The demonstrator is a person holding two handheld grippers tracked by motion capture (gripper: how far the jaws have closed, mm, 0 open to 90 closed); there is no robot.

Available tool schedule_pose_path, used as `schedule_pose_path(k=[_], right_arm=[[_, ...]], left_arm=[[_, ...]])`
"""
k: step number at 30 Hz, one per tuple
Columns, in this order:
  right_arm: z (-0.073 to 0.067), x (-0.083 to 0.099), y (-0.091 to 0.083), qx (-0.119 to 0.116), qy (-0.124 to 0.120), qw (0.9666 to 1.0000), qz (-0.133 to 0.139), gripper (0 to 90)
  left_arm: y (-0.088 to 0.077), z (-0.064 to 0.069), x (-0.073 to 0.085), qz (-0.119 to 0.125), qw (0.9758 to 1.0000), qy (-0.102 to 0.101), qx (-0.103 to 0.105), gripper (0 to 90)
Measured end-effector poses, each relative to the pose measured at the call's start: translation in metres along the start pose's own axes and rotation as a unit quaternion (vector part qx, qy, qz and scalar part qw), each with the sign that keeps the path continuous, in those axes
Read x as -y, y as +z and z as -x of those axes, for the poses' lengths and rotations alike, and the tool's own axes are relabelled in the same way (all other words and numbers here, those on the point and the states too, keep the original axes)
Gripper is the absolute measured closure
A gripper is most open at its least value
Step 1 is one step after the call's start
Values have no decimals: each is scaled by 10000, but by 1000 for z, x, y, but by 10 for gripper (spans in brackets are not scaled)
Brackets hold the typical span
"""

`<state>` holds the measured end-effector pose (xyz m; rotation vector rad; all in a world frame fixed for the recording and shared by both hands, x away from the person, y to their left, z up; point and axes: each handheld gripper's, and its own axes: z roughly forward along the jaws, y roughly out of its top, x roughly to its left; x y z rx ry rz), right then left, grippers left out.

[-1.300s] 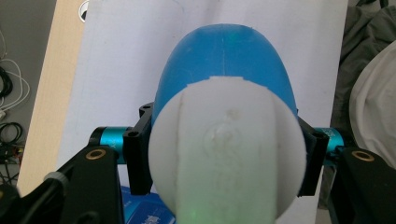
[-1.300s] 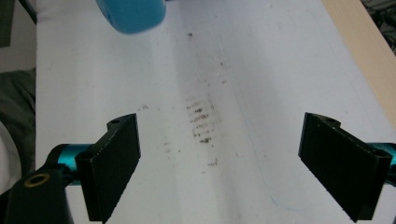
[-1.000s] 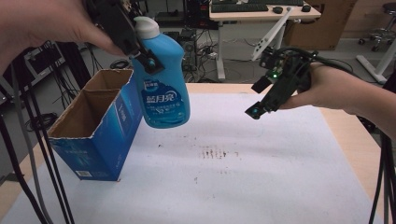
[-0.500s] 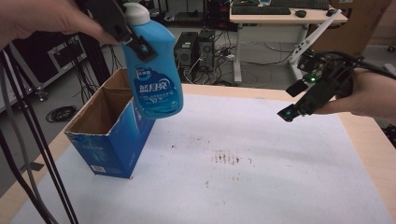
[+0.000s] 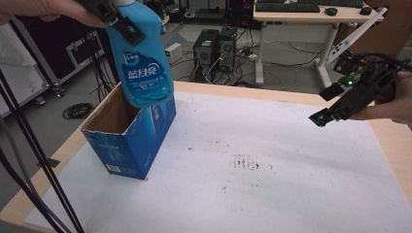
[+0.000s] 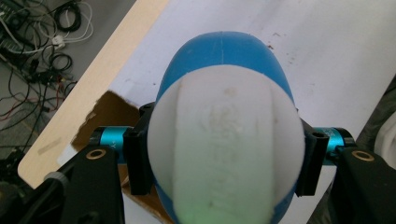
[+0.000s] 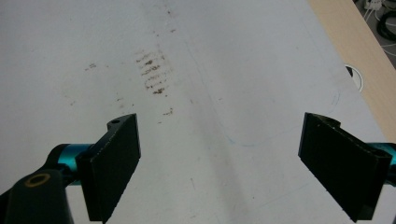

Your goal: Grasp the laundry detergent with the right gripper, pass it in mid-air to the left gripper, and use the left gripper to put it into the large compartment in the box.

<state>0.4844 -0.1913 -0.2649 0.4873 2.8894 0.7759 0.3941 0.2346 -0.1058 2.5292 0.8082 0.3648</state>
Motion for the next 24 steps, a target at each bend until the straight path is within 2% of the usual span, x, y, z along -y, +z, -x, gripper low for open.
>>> schedule_pose_path(k=[10,18,24], right_arm=[[8,7,-3,79,81,9999,-80,122],[16,13,-7,103,190,9998,-1,122],[18,17,-7,92,225,9997,-38,122]], left_arm=[[-11,-10,19,-141,9984,-411,-367,384],[-14,-15,33,-284,9940,-782,-713,384],[-11,-17,40,-348,9921,-933,-768,384]])
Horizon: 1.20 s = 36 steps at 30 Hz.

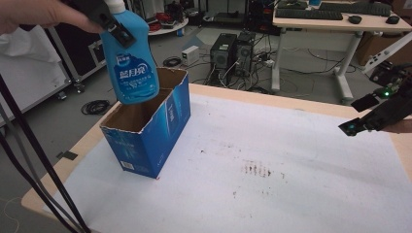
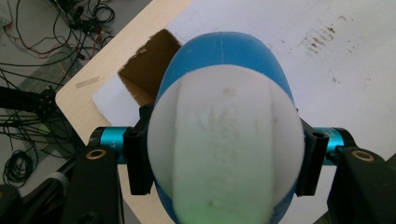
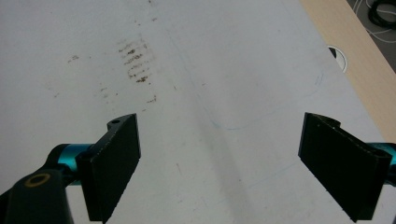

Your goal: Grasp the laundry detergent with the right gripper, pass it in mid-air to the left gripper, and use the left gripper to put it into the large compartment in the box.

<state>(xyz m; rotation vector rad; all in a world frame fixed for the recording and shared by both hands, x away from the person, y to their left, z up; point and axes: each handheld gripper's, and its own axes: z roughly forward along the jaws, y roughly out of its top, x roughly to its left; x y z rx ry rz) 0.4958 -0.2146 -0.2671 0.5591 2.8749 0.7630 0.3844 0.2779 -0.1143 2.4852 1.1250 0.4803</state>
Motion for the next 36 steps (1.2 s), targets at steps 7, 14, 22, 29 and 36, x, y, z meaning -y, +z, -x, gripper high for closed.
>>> schedule_pose_path(k=[7,14,22,29,36], right_arm=[[4,2,-1,-23,14,10000,-30,122],[8,6,-1,-27,65,10000,-32,122],[8,5,2,-35,26,9999,-102,122],[8,4,4,-50,-1,9999,-140,122],[8,5,4,-48,19,9998,-182,122]], left_arm=[[11,0,8,-82,9999,-91,-85,384],[31,2,15,-195,9996,-166,-119,384],[58,1,28,-311,9990,-308,-74,384],[79,1,36,-441,9983,-370,-9,384],[102,3,45,-559,9975,-420,37,384]])
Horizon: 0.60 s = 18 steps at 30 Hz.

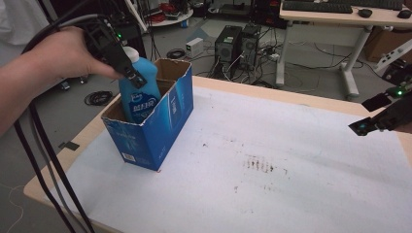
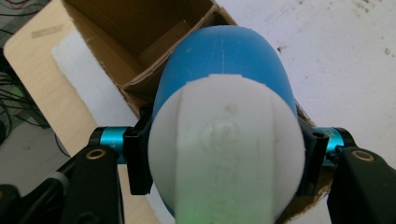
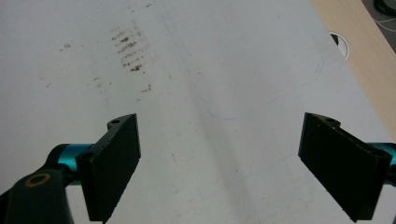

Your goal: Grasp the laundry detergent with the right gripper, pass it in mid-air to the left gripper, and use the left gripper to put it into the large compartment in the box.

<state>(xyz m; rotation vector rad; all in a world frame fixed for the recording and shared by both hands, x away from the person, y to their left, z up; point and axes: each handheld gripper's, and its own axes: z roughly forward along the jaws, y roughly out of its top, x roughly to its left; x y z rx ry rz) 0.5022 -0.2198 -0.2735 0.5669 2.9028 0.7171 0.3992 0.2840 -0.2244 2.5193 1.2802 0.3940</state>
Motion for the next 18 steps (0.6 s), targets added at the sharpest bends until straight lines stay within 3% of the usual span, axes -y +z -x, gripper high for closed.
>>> schedule_pose_path(k=[4,18], right_arm=[[0,1,1,15,-2,10000,-32,122],[0,5,2,22,14,9999,-103,122]], left_arm=[[16,3,3,-110,9999,44,50,384],[44,4,11,-317,9994,111,53,383]])
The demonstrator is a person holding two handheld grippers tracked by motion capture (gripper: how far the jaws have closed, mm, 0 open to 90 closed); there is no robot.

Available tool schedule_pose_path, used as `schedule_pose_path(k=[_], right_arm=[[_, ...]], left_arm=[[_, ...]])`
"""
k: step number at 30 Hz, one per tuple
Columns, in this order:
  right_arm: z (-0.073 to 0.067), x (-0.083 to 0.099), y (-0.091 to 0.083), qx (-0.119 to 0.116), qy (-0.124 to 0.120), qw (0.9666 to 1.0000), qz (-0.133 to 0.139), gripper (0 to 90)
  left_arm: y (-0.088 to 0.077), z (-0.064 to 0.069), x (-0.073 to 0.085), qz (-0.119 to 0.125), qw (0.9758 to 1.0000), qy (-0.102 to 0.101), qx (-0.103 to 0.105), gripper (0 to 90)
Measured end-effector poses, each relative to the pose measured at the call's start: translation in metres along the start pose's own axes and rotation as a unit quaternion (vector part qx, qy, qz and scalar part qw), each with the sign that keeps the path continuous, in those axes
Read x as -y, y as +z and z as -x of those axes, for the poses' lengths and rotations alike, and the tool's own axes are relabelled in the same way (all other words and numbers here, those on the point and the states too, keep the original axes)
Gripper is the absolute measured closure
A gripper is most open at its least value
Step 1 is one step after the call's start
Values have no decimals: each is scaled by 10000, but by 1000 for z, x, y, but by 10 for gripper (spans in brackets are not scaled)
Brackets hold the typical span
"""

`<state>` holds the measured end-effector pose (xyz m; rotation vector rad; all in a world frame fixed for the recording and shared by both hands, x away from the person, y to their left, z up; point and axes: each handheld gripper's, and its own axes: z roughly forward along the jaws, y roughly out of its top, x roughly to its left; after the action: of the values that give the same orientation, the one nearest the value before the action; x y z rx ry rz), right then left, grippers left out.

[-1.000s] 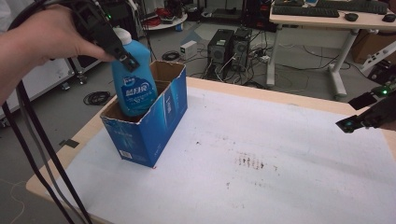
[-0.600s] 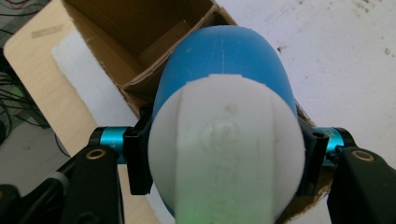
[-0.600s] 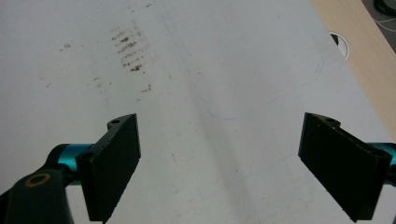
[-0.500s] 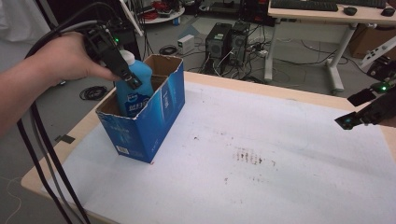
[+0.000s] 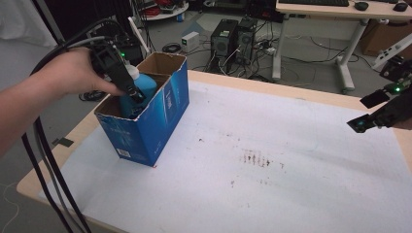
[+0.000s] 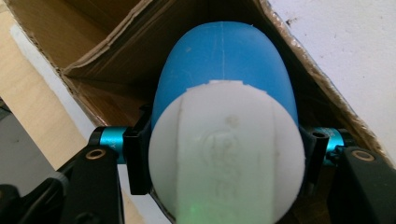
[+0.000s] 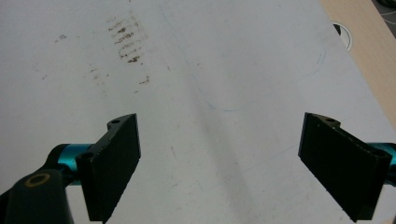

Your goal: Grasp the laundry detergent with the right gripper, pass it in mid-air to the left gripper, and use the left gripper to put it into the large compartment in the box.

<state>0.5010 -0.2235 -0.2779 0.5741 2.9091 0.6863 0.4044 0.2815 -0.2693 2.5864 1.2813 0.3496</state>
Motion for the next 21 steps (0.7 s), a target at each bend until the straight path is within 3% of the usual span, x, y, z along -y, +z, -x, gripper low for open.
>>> schedule_pose_path(k=[21], right_arm=[[0,3,1,-2,33,10000,-31,122]], left_arm=[[18,4,4,-94,9999,98,0,383]])
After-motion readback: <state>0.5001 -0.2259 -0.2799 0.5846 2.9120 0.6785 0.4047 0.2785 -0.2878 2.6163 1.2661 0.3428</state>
